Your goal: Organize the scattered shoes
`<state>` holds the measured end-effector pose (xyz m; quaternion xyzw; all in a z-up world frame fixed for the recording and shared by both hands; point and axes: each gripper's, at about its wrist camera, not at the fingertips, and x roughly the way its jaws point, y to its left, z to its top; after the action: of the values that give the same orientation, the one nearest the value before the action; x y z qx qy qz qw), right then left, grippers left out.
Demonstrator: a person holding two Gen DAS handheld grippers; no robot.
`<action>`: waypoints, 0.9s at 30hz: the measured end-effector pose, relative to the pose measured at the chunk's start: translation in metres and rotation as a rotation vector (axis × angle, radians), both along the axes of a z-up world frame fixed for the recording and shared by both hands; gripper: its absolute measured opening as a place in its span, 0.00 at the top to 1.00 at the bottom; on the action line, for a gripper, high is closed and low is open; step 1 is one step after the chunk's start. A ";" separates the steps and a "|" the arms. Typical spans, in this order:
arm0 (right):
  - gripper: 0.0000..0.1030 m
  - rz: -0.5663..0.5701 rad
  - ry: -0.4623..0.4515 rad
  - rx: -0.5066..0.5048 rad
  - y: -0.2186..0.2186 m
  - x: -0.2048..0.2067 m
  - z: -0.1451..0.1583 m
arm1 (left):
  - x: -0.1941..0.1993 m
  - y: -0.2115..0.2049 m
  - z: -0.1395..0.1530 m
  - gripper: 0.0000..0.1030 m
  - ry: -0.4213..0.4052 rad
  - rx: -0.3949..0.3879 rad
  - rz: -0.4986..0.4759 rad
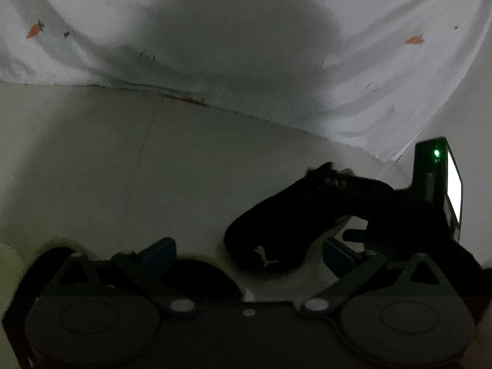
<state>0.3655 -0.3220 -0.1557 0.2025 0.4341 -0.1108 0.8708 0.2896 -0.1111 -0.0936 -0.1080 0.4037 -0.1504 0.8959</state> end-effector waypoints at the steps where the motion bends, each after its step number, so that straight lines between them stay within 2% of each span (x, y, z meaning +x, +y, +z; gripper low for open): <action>1: 0.00 -0.013 0.004 -0.018 0.004 0.003 0.000 | 0.002 0.000 -0.001 0.00 0.001 0.006 -0.001; 5: 0.00 0.058 -0.015 -0.064 0.003 0.002 -0.003 | 0.013 0.000 -0.005 0.01 0.015 0.031 0.004; 11: 0.02 0.257 -0.013 -0.127 -0.017 -0.004 -0.003 | 0.017 0.001 -0.012 0.00 0.043 0.024 -0.002; 14: 0.02 0.464 -0.029 -0.255 -0.025 -0.009 0.004 | 0.019 0.000 -0.014 0.00 0.054 0.027 -0.011; 17: 0.02 0.580 -0.019 -0.371 -0.028 -0.011 0.012 | 0.022 -0.004 -0.015 0.01 0.065 0.038 -0.036; 19: 0.02 0.561 -0.012 -0.372 -0.028 -0.014 0.017 | 0.024 -0.007 -0.015 0.01 0.060 0.049 -0.062; 23: 0.00 0.334 0.000 -0.217 -0.037 -0.013 0.013 | 0.032 -0.031 -0.012 0.01 0.028 0.146 -0.187; 25: 0.00 0.276 0.017 -0.172 -0.034 -0.005 0.001 | 0.035 -0.042 -0.013 0.01 0.013 0.205 -0.219; 27: 0.00 0.266 0.034 -0.189 -0.029 0.001 -0.008 | 0.039 -0.051 -0.013 0.00 0.013 0.237 -0.233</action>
<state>0.3664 -0.3507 -0.1635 0.0584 0.4592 -0.0385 0.8856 0.3282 -0.1619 -0.1063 0.0447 0.4342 -0.2039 0.8763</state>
